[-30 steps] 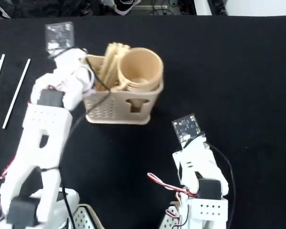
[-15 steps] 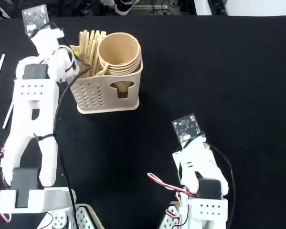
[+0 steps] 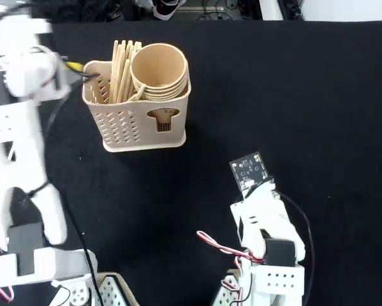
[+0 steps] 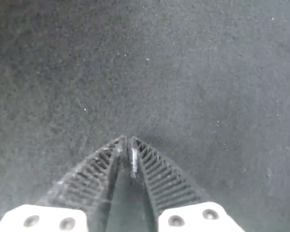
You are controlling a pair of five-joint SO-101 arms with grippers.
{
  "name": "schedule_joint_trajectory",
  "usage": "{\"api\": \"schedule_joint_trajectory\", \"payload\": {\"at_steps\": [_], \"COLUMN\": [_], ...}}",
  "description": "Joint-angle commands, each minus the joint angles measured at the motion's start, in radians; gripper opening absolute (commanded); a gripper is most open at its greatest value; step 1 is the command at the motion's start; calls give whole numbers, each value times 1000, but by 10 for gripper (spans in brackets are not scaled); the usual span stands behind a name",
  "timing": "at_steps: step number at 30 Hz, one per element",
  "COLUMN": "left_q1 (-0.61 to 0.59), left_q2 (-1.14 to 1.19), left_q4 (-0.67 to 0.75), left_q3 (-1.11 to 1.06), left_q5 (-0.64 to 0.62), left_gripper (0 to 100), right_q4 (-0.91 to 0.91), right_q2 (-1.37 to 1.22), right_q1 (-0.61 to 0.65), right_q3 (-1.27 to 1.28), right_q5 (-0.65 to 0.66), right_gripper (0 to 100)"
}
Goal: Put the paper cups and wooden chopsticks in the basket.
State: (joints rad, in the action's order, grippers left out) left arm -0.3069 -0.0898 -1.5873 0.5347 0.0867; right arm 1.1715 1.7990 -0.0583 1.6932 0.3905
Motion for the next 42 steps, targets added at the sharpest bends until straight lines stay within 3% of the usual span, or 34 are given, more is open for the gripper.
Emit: {"api": "schedule_joint_trajectory", "payload": {"at_steps": [1,6,12,26,31,42], "left_q1": [-151,-340,-444,-427,-437,-467], "left_q2": [49,242,559,1249,1435,1616], "left_q4": [-61,6,172,434,565,569], "left_q3": [139,200,311,823,964,1082], "left_q5": [72,180,259,269,120,118], "left_gripper": [278,278,279,277,277,255], "right_q4": [-2,-2,-2,-2,-2,-2], "right_q2": [67,67,67,67,67,67], "right_q1": [12,12,12,12,12,12], "right_q3": [-8,-8,-8,-8,-8,-8], "right_q5": [3,3,3,3,3,3], "right_gripper": [13,13,13,15,15,15]}}
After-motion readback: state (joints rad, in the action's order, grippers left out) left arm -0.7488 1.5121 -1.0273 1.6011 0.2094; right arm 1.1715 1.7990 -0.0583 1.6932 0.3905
